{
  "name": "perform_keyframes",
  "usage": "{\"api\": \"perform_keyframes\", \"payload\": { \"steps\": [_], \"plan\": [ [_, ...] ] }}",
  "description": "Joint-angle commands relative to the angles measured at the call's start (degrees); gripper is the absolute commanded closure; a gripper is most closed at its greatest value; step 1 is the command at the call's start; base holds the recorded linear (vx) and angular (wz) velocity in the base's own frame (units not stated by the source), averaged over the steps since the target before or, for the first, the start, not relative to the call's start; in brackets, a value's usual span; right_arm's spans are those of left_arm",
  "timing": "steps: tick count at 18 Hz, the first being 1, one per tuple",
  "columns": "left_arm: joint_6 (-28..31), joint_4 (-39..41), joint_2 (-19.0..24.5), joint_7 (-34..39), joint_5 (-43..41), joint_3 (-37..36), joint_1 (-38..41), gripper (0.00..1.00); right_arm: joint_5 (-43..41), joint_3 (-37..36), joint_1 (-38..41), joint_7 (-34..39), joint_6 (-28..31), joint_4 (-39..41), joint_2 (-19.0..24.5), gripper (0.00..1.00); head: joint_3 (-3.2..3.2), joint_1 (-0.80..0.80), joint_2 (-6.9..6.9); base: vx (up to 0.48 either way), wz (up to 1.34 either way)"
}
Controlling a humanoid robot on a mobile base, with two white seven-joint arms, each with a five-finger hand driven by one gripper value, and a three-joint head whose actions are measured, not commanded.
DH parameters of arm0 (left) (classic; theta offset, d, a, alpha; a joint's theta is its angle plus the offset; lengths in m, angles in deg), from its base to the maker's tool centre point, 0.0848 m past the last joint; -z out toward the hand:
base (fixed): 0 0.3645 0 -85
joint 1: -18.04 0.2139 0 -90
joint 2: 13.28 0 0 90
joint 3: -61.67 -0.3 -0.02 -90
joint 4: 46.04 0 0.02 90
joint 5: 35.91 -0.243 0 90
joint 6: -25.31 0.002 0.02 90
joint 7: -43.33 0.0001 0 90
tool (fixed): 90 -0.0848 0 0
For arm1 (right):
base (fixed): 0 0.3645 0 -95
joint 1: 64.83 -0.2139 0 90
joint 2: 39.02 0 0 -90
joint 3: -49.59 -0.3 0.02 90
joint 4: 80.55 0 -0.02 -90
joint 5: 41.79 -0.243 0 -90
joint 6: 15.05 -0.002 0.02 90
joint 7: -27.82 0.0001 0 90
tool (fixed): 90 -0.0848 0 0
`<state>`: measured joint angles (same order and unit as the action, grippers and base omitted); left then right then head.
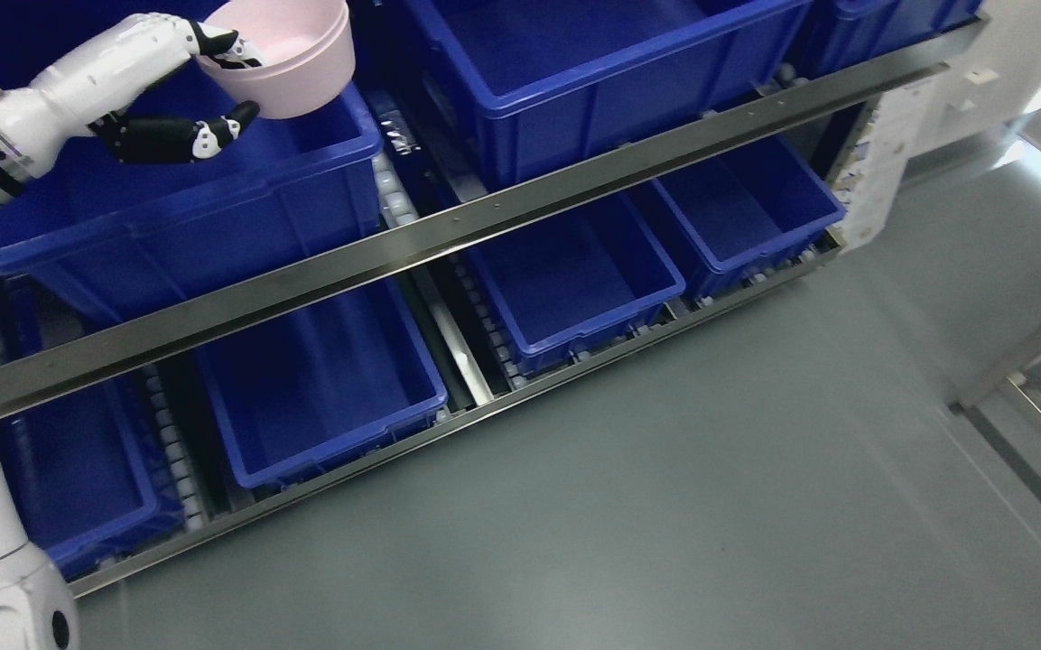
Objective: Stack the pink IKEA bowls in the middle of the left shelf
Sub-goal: 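Carry the stacked bowls in the left hand to the blue-bin shelf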
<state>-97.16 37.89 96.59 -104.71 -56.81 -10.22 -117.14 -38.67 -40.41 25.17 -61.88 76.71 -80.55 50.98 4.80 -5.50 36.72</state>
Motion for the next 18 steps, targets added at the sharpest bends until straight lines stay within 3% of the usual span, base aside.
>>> {"api": "perform_keyframes", "payload": {
  "steps": [1,9,18],
  "plan": [
    [-0.23,-7.55,7.29,0.92,-5.98,-0.43,-4.38,0.98,-3.12,-0.62,1.67,0.05,0.27,1.93,-1.00,0.00,0.00,0.00,0.00,-0.050,0.59],
    [1.88,-7.56,4.21,2.68,-6.96,-7.47,-10.28,0.98,-3.12,-0.62,1.67,0.05,0.18,1.93,-1.00,0.00,0.00,0.00,0.00,-0.006,0.39],
    [1.97,-8.52,4.03,2.68,-7.13,-10.71,-11.69,0.97,-3.12,-0.62,1.67,0.05,0.27,1.93,-1.00,0.00,0.00,0.00,-0.01,0.009,0.01]
  ]
}}
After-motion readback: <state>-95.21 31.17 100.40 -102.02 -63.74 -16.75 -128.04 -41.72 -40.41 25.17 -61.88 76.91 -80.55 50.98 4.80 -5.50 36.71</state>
